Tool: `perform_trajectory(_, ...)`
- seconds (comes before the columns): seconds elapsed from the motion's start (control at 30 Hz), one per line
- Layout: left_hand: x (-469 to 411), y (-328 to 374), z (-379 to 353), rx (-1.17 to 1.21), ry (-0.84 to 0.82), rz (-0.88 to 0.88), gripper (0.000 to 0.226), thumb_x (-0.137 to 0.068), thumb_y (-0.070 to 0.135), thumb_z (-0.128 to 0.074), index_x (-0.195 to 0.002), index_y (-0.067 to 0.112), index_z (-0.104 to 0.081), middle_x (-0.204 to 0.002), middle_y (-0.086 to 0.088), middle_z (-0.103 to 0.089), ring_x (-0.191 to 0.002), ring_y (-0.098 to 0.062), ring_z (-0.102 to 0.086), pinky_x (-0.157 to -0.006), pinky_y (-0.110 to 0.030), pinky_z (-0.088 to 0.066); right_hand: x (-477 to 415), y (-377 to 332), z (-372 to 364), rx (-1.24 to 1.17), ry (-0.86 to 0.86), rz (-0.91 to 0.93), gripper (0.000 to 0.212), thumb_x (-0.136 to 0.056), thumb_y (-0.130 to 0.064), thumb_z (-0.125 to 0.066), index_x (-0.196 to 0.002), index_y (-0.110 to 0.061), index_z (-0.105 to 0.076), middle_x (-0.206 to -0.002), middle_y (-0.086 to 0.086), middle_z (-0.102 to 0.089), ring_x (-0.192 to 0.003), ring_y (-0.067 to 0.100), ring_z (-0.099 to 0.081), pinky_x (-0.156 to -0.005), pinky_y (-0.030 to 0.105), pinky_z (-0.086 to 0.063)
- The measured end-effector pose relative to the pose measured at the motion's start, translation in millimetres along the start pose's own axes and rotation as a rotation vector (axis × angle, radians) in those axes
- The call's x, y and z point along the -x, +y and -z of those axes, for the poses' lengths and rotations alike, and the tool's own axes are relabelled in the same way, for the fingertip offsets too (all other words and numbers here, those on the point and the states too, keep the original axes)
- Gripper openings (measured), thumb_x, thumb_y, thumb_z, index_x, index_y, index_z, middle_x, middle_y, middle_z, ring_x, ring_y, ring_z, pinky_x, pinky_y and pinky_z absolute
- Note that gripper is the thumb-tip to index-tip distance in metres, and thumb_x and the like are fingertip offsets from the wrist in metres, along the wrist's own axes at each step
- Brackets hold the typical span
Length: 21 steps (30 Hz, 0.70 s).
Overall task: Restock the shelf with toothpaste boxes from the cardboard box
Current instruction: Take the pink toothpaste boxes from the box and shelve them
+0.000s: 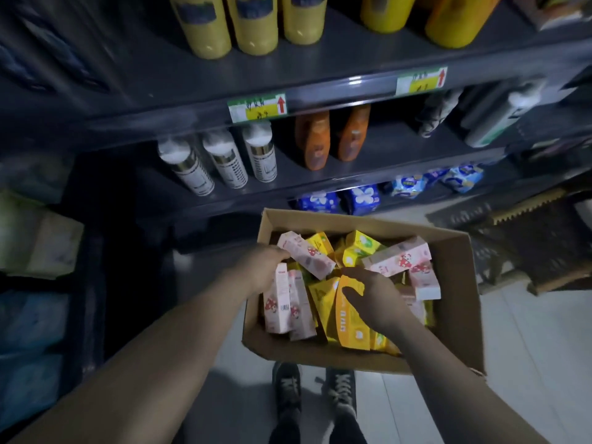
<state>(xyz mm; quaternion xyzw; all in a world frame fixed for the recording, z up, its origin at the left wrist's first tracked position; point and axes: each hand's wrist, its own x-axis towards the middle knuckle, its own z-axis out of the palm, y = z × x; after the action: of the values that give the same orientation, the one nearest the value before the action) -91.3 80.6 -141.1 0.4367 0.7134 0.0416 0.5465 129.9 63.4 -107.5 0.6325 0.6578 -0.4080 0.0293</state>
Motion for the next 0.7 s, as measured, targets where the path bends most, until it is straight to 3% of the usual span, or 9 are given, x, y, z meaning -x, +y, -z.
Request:
perform_trajectory(0.1,-31,-6,-13,0.125,0.037,0.136,0.041,-0.085,0.034,-0.063,-0.118,0.009,-0.064,-0.111,-0.007,-0.068,-0.085,-0.019,-0.062,-0.07,-0.031,-0.052,-17,12,-16,-0.037,-0.008,0.006,0.038,-0.097,-0.021,-0.054,-0.134,-0.027,-0.053,-0.127,0.001,-0.062,-0.083,0.018,-0.064,-0.066,0.026,-0.05)
perform_trajectory(0.17,-39,-7,-16,0.085,0.048,0.174,0.046,-0.082,0.033,-0.066,-0.121,0.009,-0.063,-0.113,-0.008,-0.066,-0.098,-0.026,-0.063,-0.074,-0.034,-0.05,-24,20,-25,-0.042,-0.016,0.001,0.039,-0.097,-0.021,-0.053,-0.136,-0.028,-0.052,-0.127,0.0,-0.062,-0.082,0.016,-0.063,-0.061,0.02,-0.048)
perform_trajectory(0.23,-47,-9,-19,0.034,0.048,0.163,0.054,-0.077,0.032,-0.068,-0.124,0.006,-0.06,-0.119,-0.012,-0.064,-0.1,-0.027,-0.062,-0.076,-0.036,-0.049,-27,25,-31,-0.054,-0.024,-0.01,0.04,-0.097,-0.02,-0.053,-0.136,-0.027,-0.052,-0.126,0.0,-0.063,-0.091,0.016,-0.064,-0.066,0.02,-0.048)
perform_trajectory(0.3,-51,-12,-19,-0.167,0.051,0.083,0.051,-0.076,0.03,-0.069,-0.119,0.004,-0.061,-0.11,-0.01,-0.066,-0.086,-0.021,-0.059,-0.065,-0.03,-0.049,-28,27,-35,-0.066,-0.035,-0.014,0.04,-0.097,-0.019,-0.052,-0.136,-0.026,-0.052,-0.127,0.0,-0.063,-0.101,0.019,-0.064,-0.074,0.024,-0.051)
perform_trajectory(0.37,-47,-11,-16,-0.325,0.018,-0.033,0.031,-0.081,0.029,-0.064,-0.106,0.012,-0.064,-0.091,0.0,-0.063,-0.073,-0.012,-0.054,-0.056,-0.022,-0.045,-29,27,-36,-0.07,-0.053,-0.017,0.039,-0.098,-0.018,-0.051,-0.136,-0.025,-0.052,-0.128,0.001,-0.062,-0.102,0.021,-0.064,-0.075,0.027,-0.052)
perform_trajectory(0.43,-39,-8,-4,-0.374,-0.009,-0.087,0.011,-0.081,0.028,-0.061,-0.091,0.028,-0.056,-0.094,0.004,-0.061,-0.08,-0.011,-0.052,-0.073,-0.024,-0.047,-28,26,-39,-0.074,-0.075,-0.024,0.039,-0.098,-0.018,-0.051,-0.136,-0.025,-0.052,-0.126,0.001,-0.063,-0.1,0.023,-0.065,-0.076,0.03,-0.053)
perform_trajectory(0.5,-31,-7,5,-0.583,-0.047,-0.253,0.027,-0.074,0.02,-0.07,-0.089,0.033,-0.052,-0.099,0.007,-0.058,-0.09,-0.014,-0.05,-0.085,-0.032,-0.046,-28,26,-43,-0.078,-0.098,-0.033,0.039,-0.097,-0.018,-0.052,-0.136,-0.025,-0.052,-0.122,0.003,-0.066,-0.098,0.026,-0.066,-0.079,0.037,-0.055)
perform_trajectory(0.57,-21,-6,13,-0.665,-0.06,-0.335,0.036,-0.07,0.014,-0.077,-0.096,0.031,-0.057,-0.099,0.009,-0.055,-0.092,-0.013,-0.049,-0.08,-0.031,-0.045,-27,25,-49,-0.079,-0.12,-0.045,0.04,-0.097,-0.018,-0.053,-0.136,-0.025,-0.052,-0.123,0.004,-0.065,-0.1,0.026,-0.065,-0.081,0.037,-0.054)
perform_trajectory(0.7,-2,-14,33,-0.446,0.021,-0.336,0.045,-0.063,0.012,-0.085,-0.1,0.027,-0.065,-0.104,0.009,-0.056,-0.098,-0.012,-0.053,-0.084,-0.034,-0.048,-27,25,-61,-0.097,-0.164,-0.057,0.042,-0.097,-0.018,-0.053,-0.138,-0.019,-0.051,-0.137,0.002,-0.056,-0.112,0.023,-0.06,-0.087,0.03,-0.049)
